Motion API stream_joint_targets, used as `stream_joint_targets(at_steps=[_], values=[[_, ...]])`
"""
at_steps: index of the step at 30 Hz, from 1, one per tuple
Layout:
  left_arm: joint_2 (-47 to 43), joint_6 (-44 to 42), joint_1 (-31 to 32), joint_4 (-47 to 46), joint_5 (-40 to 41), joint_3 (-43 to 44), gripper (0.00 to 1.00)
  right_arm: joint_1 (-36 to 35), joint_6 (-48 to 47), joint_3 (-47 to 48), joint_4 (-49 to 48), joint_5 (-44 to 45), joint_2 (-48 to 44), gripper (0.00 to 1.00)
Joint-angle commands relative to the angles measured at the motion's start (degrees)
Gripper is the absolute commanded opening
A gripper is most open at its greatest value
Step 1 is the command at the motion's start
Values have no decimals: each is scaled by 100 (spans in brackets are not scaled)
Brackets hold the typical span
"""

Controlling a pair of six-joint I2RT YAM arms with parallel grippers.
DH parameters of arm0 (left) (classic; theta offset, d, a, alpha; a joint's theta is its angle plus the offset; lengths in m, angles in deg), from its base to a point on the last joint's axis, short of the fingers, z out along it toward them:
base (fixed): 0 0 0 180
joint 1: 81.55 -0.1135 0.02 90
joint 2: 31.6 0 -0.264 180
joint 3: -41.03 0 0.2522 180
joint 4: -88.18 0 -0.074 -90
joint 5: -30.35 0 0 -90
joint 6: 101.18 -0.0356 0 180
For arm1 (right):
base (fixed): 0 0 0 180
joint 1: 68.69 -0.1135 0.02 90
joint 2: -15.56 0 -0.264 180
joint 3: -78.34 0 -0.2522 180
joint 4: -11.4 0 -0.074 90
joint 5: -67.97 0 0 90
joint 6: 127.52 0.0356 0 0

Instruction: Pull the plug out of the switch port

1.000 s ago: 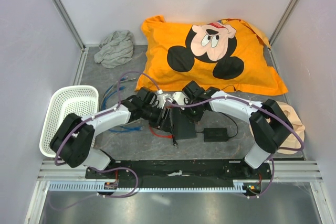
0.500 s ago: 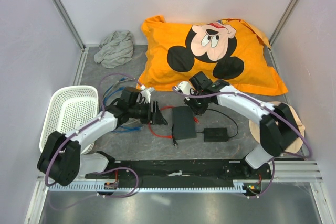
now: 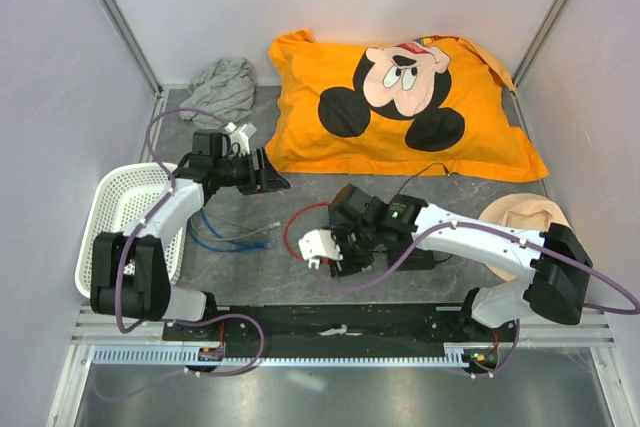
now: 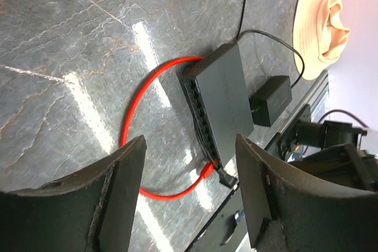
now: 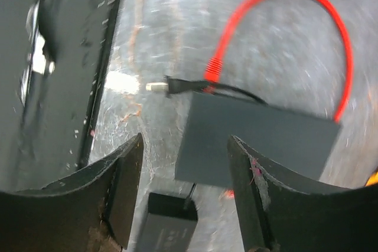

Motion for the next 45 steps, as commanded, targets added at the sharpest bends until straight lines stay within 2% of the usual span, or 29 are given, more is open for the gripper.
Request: stream_joint_targets(at_steps=[1,7,11,12,20,26,28,29,31,34,36,37,38,40,41,43,44,45], values=[[-652,-772,-382,393,-172,-143,70,-508,-1507,-357,-299,326,31,66],[-1407,-791,-700,429,-154,-495,73,-1000,-2263,-929,-861,774,92,62],[-1637,-729,-753,332,-145,-680,74,-1194,-2887,-1185,-1309,1029,224,62],[-1663,-703,-944,323,-145,-689,75,-1203,-3071,-1228,-1371,1099,268,62],[-1839,-650,-1043,217,-145,-917,76,-1352,-3398,-1247,-2136,1425,900,61],[-1822,-641,-1087,191,-101,-909,76,-1344,-2661,-992,-2670,1504,1076,55],[-1769,-641,-1104,191,-92,-891,76,-1317,-1874,-904,-3153,1967,1138,43],[-1743,-641,-1104,191,-101,-874,76,-1265,-1582,-686,-3556,2223,1234,37],[-1655,-641,-1105,217,-110,-812,75,-907,-898,-264,-3631,2278,1305,34],[-1479,-632,-1105,200,-224,-768,75,-458,-490,597,-3622,2400,1384,32],[-1391,-606,-1105,130,-303,-811,75,-246,-322,1011,-3631,3048,1577,31],[-1391,-597,-1096,112,-381,-829,74,-193,-235,1125,-3631,3356,1699,32],[-1408,-597,-1104,60,-452,-838,74,-131,1,1301,-3587,3951,1927,42],[-1539,-588,-1096,-28,-767,-891,73,79,292,1468,-3255,4272,2174,52],[-1592,-571,-1061,-46,-830,-882,73,132,667,1669,-2583,4273,2367,60],[-1698,-553,-991,-142,-953,-891,74,238,995,1602,-2261,4037,2317,69],[-1690,-614,-868,-152,-1127,-874,74,256,1083,1366,-2155,3853,2046,80],[-1707,-684,-832,-134,-1190,-830,74,265,1154,1259,-2093,3581,1887,82]])
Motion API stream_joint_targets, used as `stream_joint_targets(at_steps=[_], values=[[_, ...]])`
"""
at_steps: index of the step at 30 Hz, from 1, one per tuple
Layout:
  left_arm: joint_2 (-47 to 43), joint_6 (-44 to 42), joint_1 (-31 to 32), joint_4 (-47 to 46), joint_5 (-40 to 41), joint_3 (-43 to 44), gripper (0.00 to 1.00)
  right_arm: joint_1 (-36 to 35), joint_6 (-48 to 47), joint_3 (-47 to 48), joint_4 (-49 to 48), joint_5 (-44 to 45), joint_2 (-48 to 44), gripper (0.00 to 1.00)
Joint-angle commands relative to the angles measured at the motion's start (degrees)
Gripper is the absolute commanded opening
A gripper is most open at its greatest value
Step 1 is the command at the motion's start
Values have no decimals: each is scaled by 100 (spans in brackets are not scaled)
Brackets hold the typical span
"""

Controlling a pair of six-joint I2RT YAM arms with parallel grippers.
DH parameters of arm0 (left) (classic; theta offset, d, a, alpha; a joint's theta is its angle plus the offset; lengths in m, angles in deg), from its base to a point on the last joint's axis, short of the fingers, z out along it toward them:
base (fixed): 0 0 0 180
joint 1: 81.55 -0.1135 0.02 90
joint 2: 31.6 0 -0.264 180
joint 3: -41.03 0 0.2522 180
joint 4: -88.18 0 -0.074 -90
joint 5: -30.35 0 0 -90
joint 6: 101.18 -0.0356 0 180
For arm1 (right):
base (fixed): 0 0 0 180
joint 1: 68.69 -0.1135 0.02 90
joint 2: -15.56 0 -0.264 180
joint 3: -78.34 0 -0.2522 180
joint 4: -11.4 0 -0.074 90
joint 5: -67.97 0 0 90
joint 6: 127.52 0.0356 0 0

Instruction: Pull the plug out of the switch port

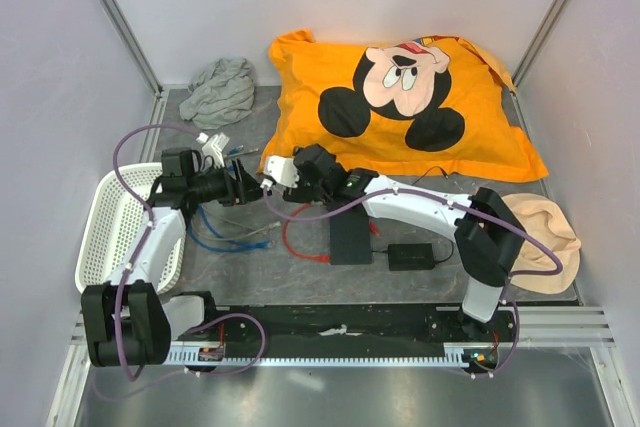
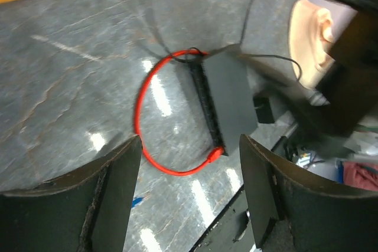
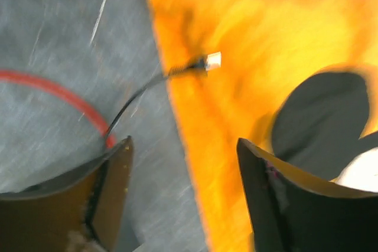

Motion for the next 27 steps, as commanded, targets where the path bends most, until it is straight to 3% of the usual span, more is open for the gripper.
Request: stream_joint_targets(at_steps=[1,7,9,12,13,15,16,19,27], values=[[-203,-376,369,-296,-808,106,75,27,870,-361,1041,-246,-409,86],[384,-1247,968,90,-1353,212,75,228,1633,-773,2210,-1473,-1638,87],[815,-1440,1109,82,-1433,89,74,316,1627,-1002,2518,-1897,-1938,82],[1516,-1659,1442,109,-1530,193,73,474,1390,-1494,2843,-2425,-2265,69],[1685,-1713,1556,178,-1565,255,73,536,1276,-1704,2948,-2696,-2291,57],[2123,-1854,1899,249,-1609,457,73,676,1222,-1872,2967,-2927,-2256,43],[2265,-1880,1996,249,-1600,519,73,755,1240,-1995,2837,-3041,-2187,29],[2897,-1890,2260,276,-1635,791,72,1063,1468,-2049,2477,-3402,-1941,10],[4085,-1837,2515,363,-2066,1407,68,1319,1757,-2330,1940,-3535,-1632,0]])
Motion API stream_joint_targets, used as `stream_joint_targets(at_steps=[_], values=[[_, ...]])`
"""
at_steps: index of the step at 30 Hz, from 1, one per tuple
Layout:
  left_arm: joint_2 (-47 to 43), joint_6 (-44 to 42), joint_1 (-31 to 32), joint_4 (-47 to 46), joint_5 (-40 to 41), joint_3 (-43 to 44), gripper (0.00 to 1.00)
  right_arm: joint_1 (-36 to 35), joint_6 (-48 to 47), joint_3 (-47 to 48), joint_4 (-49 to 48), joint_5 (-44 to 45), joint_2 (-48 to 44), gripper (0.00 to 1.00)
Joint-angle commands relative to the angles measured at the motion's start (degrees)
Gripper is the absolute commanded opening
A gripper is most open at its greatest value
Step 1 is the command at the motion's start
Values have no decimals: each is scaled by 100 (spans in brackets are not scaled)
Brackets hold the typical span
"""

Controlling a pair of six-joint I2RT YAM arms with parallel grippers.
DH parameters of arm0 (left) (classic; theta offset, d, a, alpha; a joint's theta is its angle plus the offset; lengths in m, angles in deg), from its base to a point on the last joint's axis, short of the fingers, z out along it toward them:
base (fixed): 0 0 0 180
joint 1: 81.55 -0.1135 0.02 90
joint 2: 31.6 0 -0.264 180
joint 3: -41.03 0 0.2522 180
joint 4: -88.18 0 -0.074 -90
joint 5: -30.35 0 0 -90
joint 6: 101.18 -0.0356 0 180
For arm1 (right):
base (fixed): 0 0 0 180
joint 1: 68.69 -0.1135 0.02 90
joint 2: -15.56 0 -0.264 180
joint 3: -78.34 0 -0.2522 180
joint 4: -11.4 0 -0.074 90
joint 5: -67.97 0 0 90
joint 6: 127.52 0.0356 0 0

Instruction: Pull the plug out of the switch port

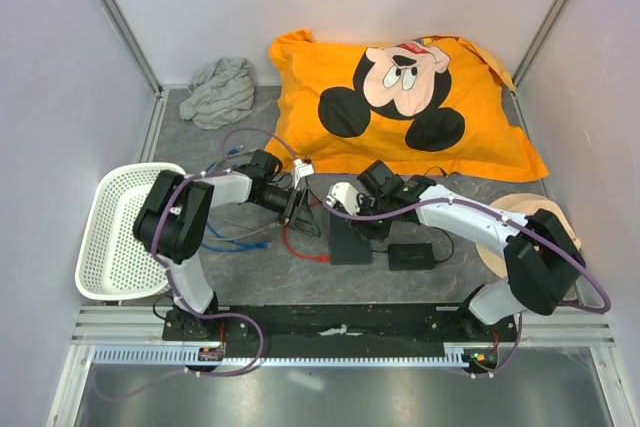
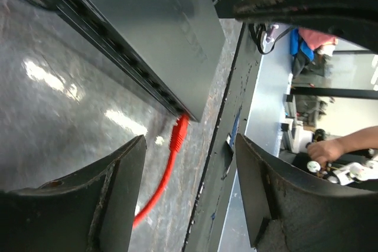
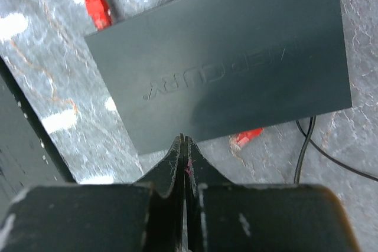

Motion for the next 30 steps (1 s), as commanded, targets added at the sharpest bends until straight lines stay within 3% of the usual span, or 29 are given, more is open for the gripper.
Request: stream_joint_targets(at_steps=[1,11,21,30], values=[[492,-187,166,40,-459,362,67,55,409,-151,-592,-216,44,0],[1020,-2,359,23,-539,328,64,117,990,-336,-751,-58,229,0],[1231,42,649,-4,-714,292,52,161,1149,-345,-804,-14,466,0],[1231,68,685,-4,-776,108,48,187,1193,-362,-821,47,545,0]])
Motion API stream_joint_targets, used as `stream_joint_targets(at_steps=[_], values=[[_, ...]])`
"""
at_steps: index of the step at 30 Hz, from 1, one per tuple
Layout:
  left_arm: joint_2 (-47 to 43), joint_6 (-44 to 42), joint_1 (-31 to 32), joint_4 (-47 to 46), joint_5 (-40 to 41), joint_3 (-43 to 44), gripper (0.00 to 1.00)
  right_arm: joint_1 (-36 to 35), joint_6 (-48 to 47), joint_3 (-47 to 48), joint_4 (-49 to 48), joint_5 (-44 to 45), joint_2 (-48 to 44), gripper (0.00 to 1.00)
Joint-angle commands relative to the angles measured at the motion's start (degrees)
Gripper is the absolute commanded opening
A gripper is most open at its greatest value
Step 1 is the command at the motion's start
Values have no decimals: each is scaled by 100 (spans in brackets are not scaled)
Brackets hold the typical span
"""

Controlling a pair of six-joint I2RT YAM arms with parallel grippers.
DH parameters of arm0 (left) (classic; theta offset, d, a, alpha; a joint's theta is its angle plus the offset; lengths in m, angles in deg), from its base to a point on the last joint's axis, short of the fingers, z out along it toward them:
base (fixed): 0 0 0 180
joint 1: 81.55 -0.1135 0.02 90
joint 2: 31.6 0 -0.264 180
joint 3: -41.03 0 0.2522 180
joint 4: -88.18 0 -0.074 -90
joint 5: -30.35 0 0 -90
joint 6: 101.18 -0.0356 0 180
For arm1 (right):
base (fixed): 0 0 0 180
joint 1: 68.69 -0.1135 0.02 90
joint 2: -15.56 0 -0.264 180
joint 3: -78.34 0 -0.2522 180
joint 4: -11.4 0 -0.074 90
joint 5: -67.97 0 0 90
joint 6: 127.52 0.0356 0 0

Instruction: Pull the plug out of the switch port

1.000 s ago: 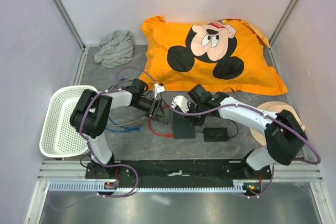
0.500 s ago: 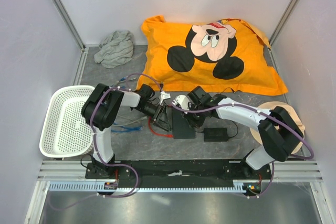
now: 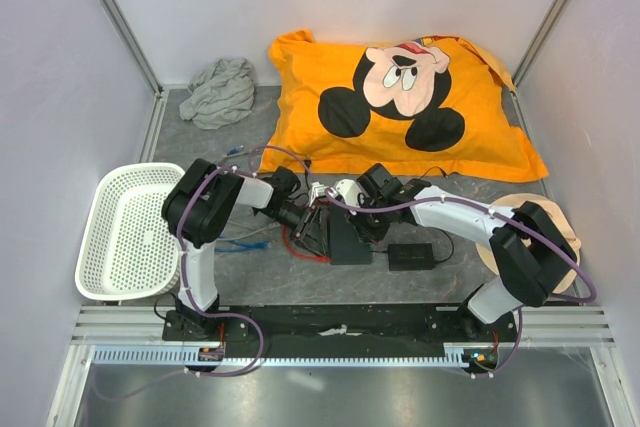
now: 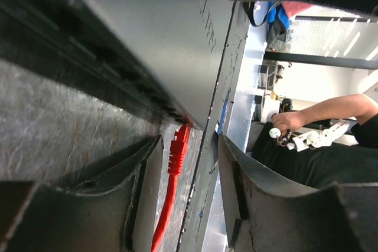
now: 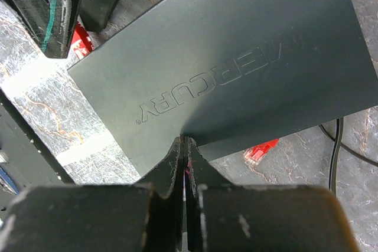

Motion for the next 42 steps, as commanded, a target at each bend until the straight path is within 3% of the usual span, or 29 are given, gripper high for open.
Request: stream_joint_targets(at_steps=[1,23,32,42], values=[[35,55,60,-30,-262,-96,48,30,47,-34,-106,102,209,0],[325,73,244,-13,-236,1,30,39,21,-140,-212,199,121,0],[493,47,236,110,-394,150,12,39,-32,-157,-195,313,156,0],[406,-279,96,840,-113,160,2,39,-418,-228,-71,602,253,0]])
